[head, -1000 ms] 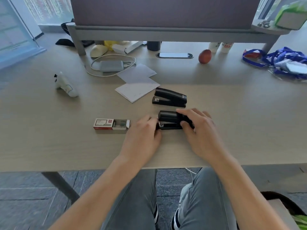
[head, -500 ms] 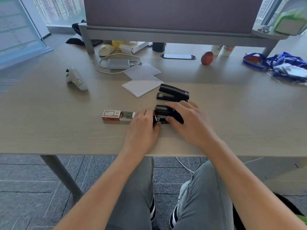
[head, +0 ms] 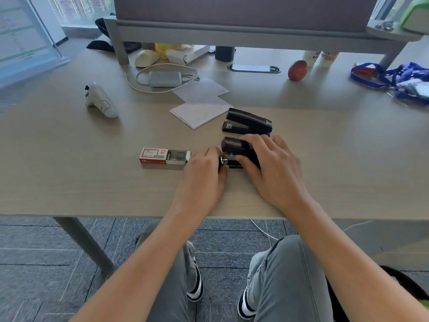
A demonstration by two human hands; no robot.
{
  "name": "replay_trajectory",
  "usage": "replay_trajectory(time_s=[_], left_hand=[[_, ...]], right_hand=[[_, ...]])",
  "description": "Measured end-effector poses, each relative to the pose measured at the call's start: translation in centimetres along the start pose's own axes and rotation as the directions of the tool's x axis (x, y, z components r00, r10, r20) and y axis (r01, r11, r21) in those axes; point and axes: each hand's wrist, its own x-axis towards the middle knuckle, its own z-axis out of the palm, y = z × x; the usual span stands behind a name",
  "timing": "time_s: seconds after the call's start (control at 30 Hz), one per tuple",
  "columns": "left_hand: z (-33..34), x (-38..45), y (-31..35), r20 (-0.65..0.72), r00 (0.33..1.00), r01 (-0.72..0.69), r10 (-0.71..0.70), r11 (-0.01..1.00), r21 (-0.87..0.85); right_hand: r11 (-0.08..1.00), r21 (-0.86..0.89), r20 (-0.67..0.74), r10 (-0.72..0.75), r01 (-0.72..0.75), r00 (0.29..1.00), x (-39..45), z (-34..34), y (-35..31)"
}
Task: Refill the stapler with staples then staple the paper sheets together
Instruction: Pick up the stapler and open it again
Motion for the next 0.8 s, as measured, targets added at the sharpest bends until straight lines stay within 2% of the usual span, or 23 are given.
replay_trajectory(time_s=[0.2, 0.3, 0.4, 0.47, 0.5, 0.57, 0.6, 0.63, 0.8], left_hand=[[0.5, -0.1, -0.2, -0.011, 1.000, -0.009, 0.009, 1.000, -0.009], [0.6, -0.1, -0.3, -0.007, 1.000, -0.012, 0.012, 1.000, 0.000], [0.6, 0.0, -0.3, 0.002, 1.000, -0.013, 0.013, 1.000, 0.004], [0.6, 0.0, -0.3, 0.009, 1.000, 0.003, -0.003, 1.000, 0.005], [0.6, 0.0, -0.2, 0.007, 1.000, 0.010, -0.010, 1.000, 0.007], [0.6, 0.1, -0.2, 0.007, 1.000, 0.016, -0.016, 1.000, 0.004], [0.6, 0.1, -0.2, 0.011, 1.000, 0.019, -0.019, 1.000, -0.001], [0.6, 0.1, -0.2, 0.018, 1.000, 0.020, -0.020, 1.000, -0.007], [0.3, 0.1, 0.1, 0.034, 0.999, 0.031, -0.030, 0.999, -0.022]], right_hand=[[0.997, 0.046, -0.064, 0.058, -0.056, 0.996, 0.0, 0.2, 0.0], [0.982, 0.166, -0.123, 0.117, -0.095, 0.985, 0.0, 0.0, 0.1], [0.928, 0.320, -0.141, 0.247, -0.192, 0.959, -0.1, -0.1, 0.2], [0.808, 0.473, -0.103, 0.446, -0.350, 0.889, -0.4, -0.6, 0.1], [0.686, 0.584, -0.050, 0.565, -0.435, 0.823, -0.4, -1.1, 0.1], [0.336, 0.768, 0.155, 0.728, -0.545, 0.668, -0.5, -2.2, 0.4], [0.194, 0.793, 0.259, 0.751, -0.577, 0.608, -0.7, -2.8, 0.6], [0.112, 0.779, 0.339, 0.753, -0.617, 0.564, -0.9, -3.2, 0.8], [0.034, 0.626, 0.536, 0.707, -0.779, 0.461, -1.9, -5.1, 1.1]])
